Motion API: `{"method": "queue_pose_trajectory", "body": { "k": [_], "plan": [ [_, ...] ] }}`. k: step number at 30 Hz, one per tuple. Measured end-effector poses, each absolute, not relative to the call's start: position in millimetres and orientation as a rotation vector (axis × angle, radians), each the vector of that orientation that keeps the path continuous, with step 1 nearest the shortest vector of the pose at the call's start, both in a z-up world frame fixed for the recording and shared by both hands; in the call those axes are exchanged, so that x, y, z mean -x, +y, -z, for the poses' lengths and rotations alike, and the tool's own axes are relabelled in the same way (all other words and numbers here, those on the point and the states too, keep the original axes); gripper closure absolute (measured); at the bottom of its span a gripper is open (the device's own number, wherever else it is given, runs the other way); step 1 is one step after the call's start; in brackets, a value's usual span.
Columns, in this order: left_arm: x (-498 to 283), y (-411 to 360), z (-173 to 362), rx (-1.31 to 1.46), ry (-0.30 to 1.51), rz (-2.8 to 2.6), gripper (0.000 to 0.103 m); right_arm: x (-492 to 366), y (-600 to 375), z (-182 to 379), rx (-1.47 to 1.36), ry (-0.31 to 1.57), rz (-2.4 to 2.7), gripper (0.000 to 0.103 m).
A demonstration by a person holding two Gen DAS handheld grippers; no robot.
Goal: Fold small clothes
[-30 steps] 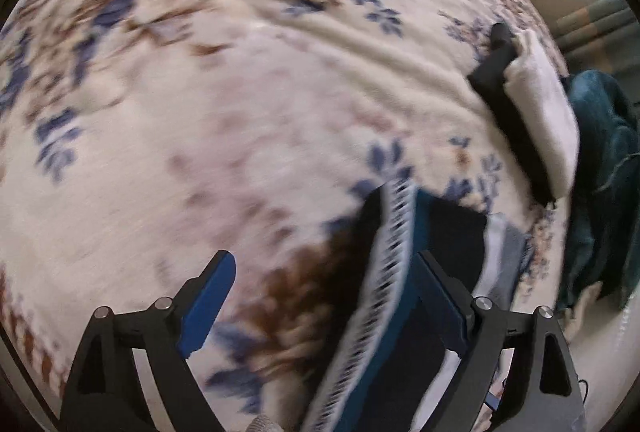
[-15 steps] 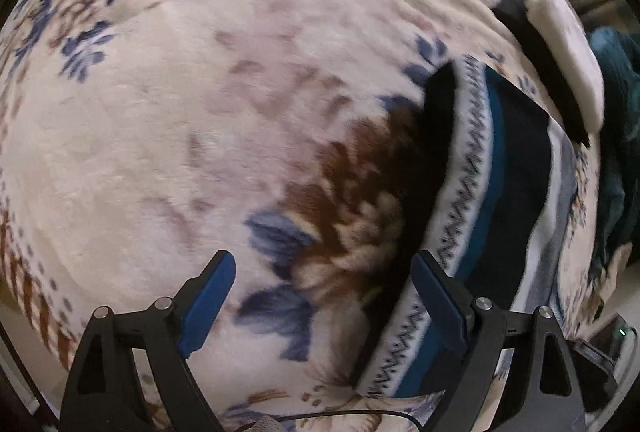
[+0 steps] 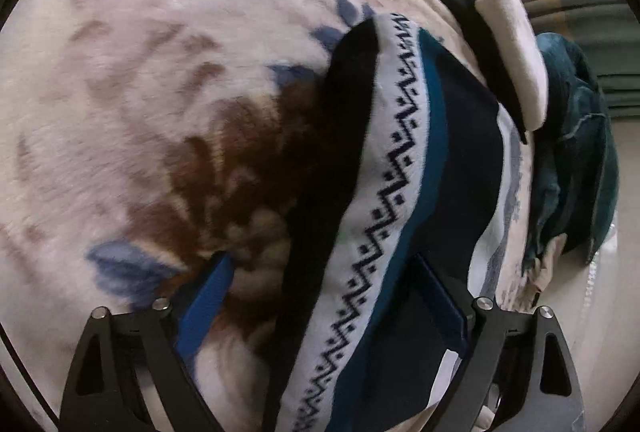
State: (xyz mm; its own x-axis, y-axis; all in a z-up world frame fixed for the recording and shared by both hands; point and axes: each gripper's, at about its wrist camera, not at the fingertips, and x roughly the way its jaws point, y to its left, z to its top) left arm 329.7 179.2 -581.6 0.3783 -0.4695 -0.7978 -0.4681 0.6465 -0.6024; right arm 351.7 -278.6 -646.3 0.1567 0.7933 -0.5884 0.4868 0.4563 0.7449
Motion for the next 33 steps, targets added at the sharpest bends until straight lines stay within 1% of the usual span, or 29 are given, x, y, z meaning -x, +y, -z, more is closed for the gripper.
{"method": "queue_pose_trajectory", "body": {
  "k": [1,4,8,9,10,11,12,13,15,18,22,25,29,33],
  "plan": [
    [-330.3,178.6,581.5,0.931,1.228,0.011,0.013,-354.6,-274.1,645.8,-1.202,1.462,-0.342,0.012],
    [-339.0,177.1,583.3,0.94,1.205,0.051,0.013,-364.3,-257.8,645.8,-1.251,1.405,-0.435,0.012],
    [-348.2,173.8,580.1,0.937,1.164,0.096,0.013,-380.0,-227.7,651.5,-1.214,1.403,-0.437,0.012],
    [-352.8,169.7,572.7,0.929,1.112,0.133,0.013,-381.2,-224.3,648.6,-1.208,1.397,-0.438,0.014],
    [-354.5,165.7,565.7,0.926,1.069,0.161,0.037,-381.3,-222.2,645.0,-1.197,1.386,-0.444,0.033],
    [-356.8,164.0,561.3,0.914,1.055,0.169,0.056,-380.7,-219.7,641.5,-1.167,1.393,-0.438,0.058],
    [-362.4,158.4,554.5,0.875,1.062,0.159,0.077,-379.1,-217.8,637.9,-1.162,1.385,-0.444,0.063],
    [-365.7,156.3,546.5,0.86,1.047,0.164,0.08,-377.3,-216.2,632.0,-1.151,1.374,-0.439,0.065],
    [-367.6,158.6,531.1,0.866,1.014,0.166,0.083,-375.5,-213.5,618.1,-1.129,1.348,-0.427,0.068],
    [-377.8,163.7,496.2,0.869,0.984,0.197,0.084,-376.7,-208.9,591.0,-1.112,1.309,-0.419,0.07],
    [-409.6,167.7,441.8,0.82,0.945,0.254,0.084,-393.8,-194.0,535.5,-1.092,1.243,-0.426,0.071],
    [-449.5,167.5,404.1,0.791,0.917,0.301,0.084,-411.1,-191.7,499.3,-1.084,1.193,-0.429,0.072],
    [-505.5,166.2,367.1,0.749,0.88,0.368,0.084,-453.8,-194.3,442.4,-1.082,1.092,-0.429,0.072],
    [-592.0,160.8,335.8,0.7,0.84,0.426,0.084,-511.1,-194.8,396.5,-1.056,0.978,-0.422,0.071]
  ]
}}
